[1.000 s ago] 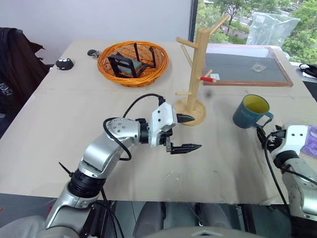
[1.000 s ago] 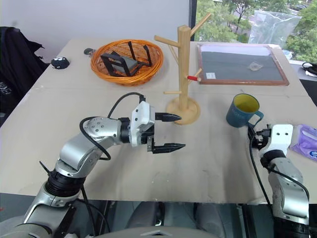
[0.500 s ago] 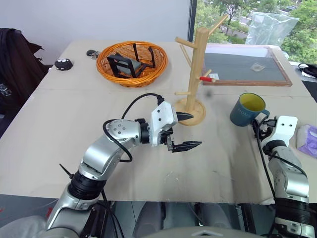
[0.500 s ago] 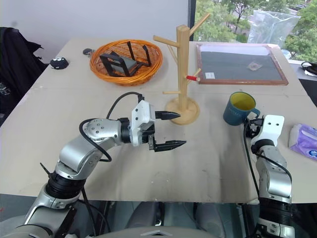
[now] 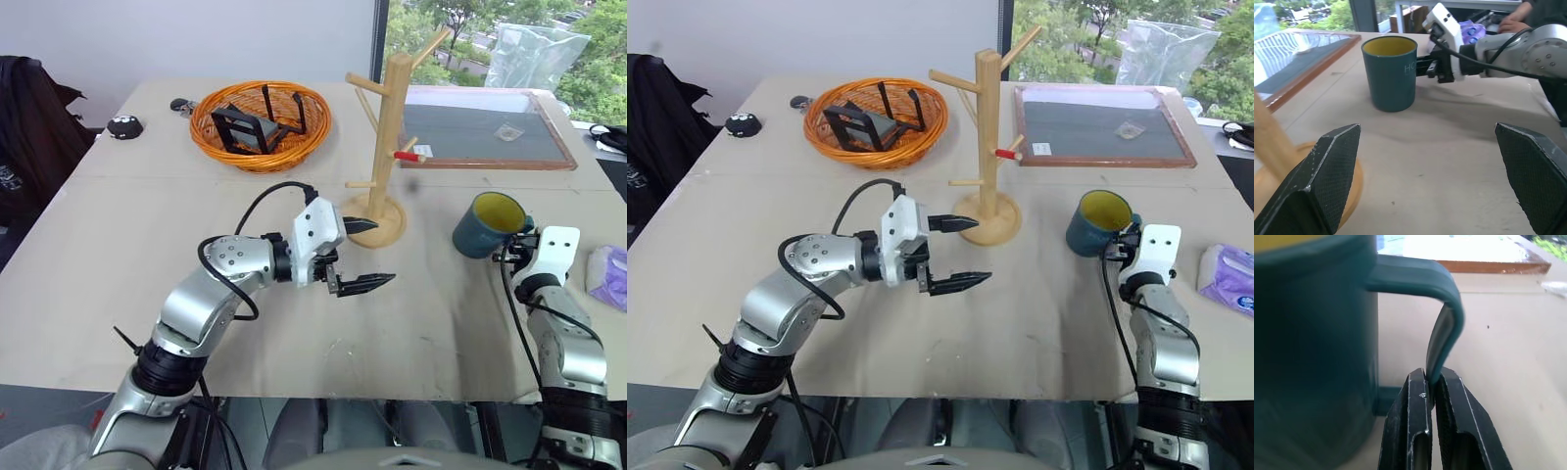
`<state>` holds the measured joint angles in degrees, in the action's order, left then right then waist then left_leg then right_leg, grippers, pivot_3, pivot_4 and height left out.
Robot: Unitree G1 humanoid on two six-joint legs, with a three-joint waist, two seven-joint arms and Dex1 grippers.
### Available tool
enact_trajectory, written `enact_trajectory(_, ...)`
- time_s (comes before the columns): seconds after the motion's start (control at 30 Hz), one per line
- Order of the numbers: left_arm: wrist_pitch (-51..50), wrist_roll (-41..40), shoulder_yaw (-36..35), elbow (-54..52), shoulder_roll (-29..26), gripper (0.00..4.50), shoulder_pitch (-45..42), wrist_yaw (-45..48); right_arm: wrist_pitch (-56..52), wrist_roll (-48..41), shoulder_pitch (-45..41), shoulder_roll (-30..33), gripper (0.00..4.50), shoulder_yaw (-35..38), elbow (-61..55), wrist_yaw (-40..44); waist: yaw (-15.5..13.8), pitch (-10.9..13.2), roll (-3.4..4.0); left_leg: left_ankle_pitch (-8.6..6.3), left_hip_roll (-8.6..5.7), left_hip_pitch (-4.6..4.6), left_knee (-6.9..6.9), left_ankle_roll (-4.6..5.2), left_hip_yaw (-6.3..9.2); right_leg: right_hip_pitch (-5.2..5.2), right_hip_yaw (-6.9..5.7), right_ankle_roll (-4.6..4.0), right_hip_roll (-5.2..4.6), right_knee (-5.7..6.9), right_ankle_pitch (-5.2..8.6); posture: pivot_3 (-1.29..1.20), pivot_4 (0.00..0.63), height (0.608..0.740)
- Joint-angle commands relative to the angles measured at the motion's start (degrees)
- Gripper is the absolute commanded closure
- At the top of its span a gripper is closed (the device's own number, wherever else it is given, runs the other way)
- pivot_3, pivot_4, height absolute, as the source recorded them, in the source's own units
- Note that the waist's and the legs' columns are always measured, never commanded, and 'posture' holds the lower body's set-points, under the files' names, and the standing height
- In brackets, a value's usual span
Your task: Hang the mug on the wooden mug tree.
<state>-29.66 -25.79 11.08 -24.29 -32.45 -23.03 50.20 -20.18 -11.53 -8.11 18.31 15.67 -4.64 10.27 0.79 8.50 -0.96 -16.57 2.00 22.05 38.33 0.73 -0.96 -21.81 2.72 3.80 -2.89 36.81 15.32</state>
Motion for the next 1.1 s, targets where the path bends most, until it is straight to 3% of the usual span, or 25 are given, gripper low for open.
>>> enact_trajectory(0.03, 0.36, -1.41, -3.33, -2.5, -0.88, 0.0, 1.59, -0.27, -2.9, -4.28, -1.37, 5.87, 4.39, -0.79, -6.04, 9.19, 0.0, 0.01, 0.02, -0.08, 0.0, 0.0, -0.01, 0.13, 0.0, 0.0, 0.0, 0.0, 0.0, 0.0, 0.0, 0.0, 0.15, 0.737)
enact_trajectory(0.13, 0.47, -5.29, -7.57, -3.74, -0.1, 0.0, 5.2, -0.92, -11.35, -12.53, -2.05, 15.99, 4.39, -1.38, -13.37, 21.9, 0.02, 0.08, 0.13, -0.08, 0.02, 0.0, -0.01, 0.15, 0.01, -0.01, -0.01, 0.0, 0.01, 0.0, 0.0, 0.0, 0.15, 0.737)
enact_trajectory(0.23, 2.57, -12.3, -14.28, -4.39, 4.96, 0.0, 10.03, -3.36, -20.19, -19.68, -5.14, 26.1, 4.39, -1.9, -19.81, 29.84, -0.01, 0.13, 0.12, -0.1, 0.1, 0.03, 0.01, 0.18, 0.03, 0.0, -0.04, 0.0, -0.04, -0.04, 0.0, 0.0, 0.15, 0.737)
enact_trajectory(0.47, 7.57, -15.01, -20.58, -8.77, 7.81, 0.0, 16.72, -6.73, -30.81, -25.9, -26.11, 38.57, 4.39, -9.8, -21.34, 39.62, -0.36, 0.13, 0.0, -0.11, 0.1, -0.01, 0.02, 0.19, 0.1, 0.05, -0.11, -0.02, -0.04, -0.03, 0.0, 0.0, 0.15, 0.737)
enact_trajectory(0.77, 9.13, -18.34, -21.63, -11.7, 10.64, 0.0, 16.84, -11.71, -35.37, -18.41, -47.88, 39.69, 4.39, -26.31, -11.25, 46.49, -0.34, 0.15, -0.04, -0.1, 0.09, 0.37, 0.07, 0.18, 0.29, -0.12, -0.34, -0.01, -0.19, -0.16, -0.01, 0.0, 0.15, 0.737)
enact_trajectory(1.1, 10.23, -17.76, -20.16, -13.25, 11.12, 0.0, 19.8, -13.51, -39.62, -13.93, -55.64, 37.78, 4.39, -32.83, -6.6, 49.89, -0.14, 0.15, -0.04, -0.08, 0.07, 0.78, 0.09, 0.15, 0.22, -0.57, -0.3, -0.01, -0.23, -0.06, -0.02, 0.0, 0.15, 0.737)
